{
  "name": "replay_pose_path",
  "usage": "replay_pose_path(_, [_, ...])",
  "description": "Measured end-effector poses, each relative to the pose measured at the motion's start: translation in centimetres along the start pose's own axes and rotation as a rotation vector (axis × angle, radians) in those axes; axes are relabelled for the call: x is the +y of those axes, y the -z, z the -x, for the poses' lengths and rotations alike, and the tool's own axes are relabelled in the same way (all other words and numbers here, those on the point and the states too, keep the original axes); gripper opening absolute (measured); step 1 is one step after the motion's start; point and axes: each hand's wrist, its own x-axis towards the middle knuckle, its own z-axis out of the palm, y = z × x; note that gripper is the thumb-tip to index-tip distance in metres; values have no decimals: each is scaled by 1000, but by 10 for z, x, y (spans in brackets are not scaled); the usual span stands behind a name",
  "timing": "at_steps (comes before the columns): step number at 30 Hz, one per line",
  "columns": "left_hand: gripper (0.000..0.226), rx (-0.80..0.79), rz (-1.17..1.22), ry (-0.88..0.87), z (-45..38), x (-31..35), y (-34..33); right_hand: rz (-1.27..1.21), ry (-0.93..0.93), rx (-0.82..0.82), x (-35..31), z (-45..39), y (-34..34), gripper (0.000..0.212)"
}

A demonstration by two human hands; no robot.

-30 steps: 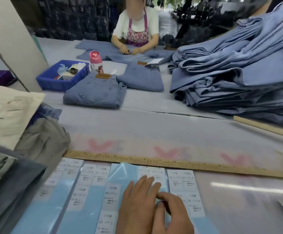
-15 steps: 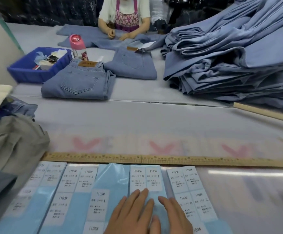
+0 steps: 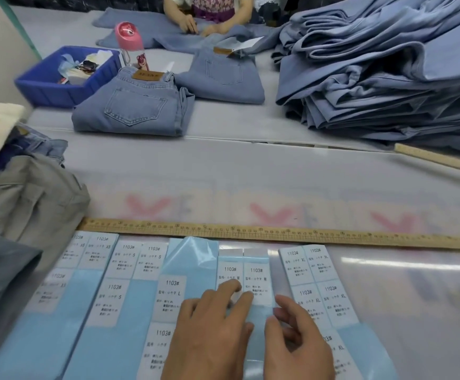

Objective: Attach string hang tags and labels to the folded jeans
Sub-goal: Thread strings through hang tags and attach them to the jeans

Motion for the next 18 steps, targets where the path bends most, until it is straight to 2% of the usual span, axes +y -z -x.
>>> replay_pose_path(4, [43,16,-96,16,2,4,-4,-16,-1,-15,-5,4,0,32])
replay_pose_path(6, [38,48,-82,21,3,4,-6,-18,-2,-23,-7,5,1,34])
replay_pose_path(9, [42,54,-56,30,5,4,-7,-34,-21,-72,-8,2,5,35])
replay_pose_path(15, [33,136,139,12,8,7,-6,-45,-70,-198,-6,-1,12,35])
replay_pose_path(18, [32,154,234,62,10,12,-3,-7,-49,-220,-6,0,12,33])
